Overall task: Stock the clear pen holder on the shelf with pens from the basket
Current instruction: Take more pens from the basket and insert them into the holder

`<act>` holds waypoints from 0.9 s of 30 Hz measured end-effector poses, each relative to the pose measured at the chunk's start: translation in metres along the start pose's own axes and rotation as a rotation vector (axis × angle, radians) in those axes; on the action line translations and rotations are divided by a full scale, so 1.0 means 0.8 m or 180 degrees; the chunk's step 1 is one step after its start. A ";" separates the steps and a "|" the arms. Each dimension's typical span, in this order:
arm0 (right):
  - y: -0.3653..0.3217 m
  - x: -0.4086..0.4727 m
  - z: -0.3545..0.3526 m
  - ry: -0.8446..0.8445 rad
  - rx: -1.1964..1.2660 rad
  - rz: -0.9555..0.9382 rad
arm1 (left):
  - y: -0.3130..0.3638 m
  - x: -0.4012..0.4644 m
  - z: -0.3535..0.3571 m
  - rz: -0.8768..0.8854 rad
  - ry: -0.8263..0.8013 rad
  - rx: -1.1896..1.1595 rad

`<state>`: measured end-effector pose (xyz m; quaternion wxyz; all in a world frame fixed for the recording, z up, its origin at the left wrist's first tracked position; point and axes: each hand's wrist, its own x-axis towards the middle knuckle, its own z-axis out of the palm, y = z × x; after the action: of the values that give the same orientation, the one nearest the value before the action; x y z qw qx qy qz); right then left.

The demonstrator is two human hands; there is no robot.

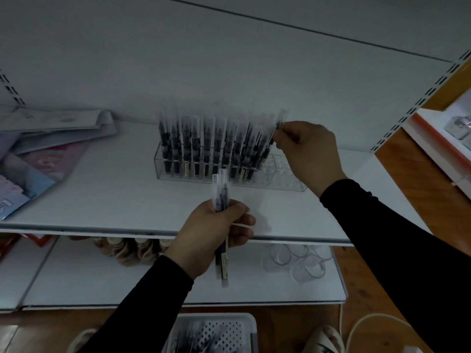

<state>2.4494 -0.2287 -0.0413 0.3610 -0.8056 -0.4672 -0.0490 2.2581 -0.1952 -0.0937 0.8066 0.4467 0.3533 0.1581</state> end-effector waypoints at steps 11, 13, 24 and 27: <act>0.006 -0.014 0.011 -0.0208 0.0091 0.0235 | -0.002 0.002 -0.001 0.0007 0.0026 0.0114; 0.005 -0.022 0.006 -0.0194 0.0141 0.0352 | -0.002 0.002 -0.001 0.0040 0.0056 0.0237; -0.024 -0.098 0.016 -0.1686 0.1533 0.1146 | -0.006 -0.005 0.007 0.0233 -0.0179 0.1196; -0.019 -0.097 0.016 -0.1671 0.1765 0.1424 | -0.006 -0.006 0.007 0.0292 -0.0255 0.1253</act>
<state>2.3909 -0.2713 -0.0751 0.4342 -0.7448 -0.3527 0.3638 2.2581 -0.2039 -0.0934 0.7091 0.6173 0.3243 0.1047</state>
